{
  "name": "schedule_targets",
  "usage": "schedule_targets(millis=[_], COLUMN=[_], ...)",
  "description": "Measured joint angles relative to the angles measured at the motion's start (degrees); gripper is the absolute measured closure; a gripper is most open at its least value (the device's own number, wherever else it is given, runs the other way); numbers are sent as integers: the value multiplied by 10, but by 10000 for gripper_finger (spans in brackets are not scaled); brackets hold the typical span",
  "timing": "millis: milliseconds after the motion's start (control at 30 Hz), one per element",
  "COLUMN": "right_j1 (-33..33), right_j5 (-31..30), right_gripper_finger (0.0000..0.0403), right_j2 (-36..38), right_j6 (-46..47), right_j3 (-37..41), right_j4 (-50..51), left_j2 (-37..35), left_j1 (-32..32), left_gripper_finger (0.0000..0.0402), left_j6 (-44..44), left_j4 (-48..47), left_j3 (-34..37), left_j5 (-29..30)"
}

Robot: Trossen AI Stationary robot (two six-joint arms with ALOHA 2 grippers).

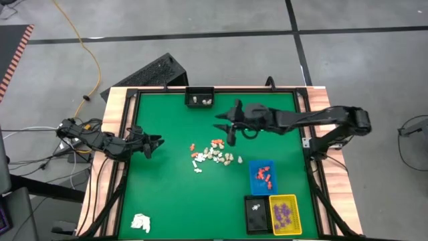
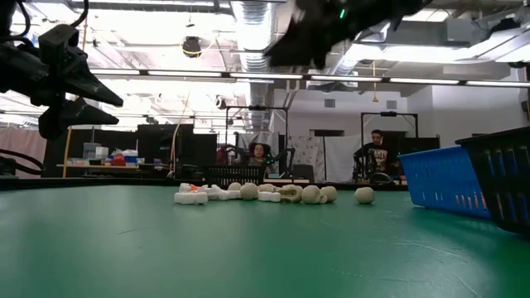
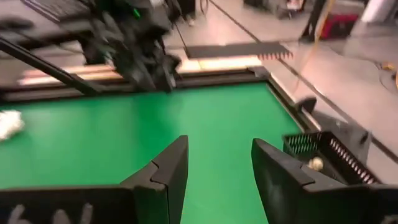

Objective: Sort Halloween decoration
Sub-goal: Put the orange skeleton toy into the blue bin

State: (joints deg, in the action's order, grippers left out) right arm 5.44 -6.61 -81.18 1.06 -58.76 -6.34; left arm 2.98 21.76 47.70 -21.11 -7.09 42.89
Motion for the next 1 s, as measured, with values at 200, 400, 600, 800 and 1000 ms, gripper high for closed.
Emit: schedule_targets(millis=[200,400,600,800,1000], right_j1=[15,35,42,34,15], right_j5=[0,-13,-13,-13,-16], right_gripper_finger=[227,227,227,227,227], right_j2=[-108,-197,-245,-250,-242], right_j6=[0,24,40,52,59], right_j3=[0,1,1,0,0], right_j4=[-3,4,26,87,114], left_j2=[0,0,0,0,0], left_j1=[0,0,0,0,0], left_gripper_finger=[213,213,213,213,213], left_j6=[0,0,0,1,1], left_j4=[0,-1,-1,0,0], left_j3=[0,0,0,0,0], left_j5=[-3,-4,-4,-3,1])
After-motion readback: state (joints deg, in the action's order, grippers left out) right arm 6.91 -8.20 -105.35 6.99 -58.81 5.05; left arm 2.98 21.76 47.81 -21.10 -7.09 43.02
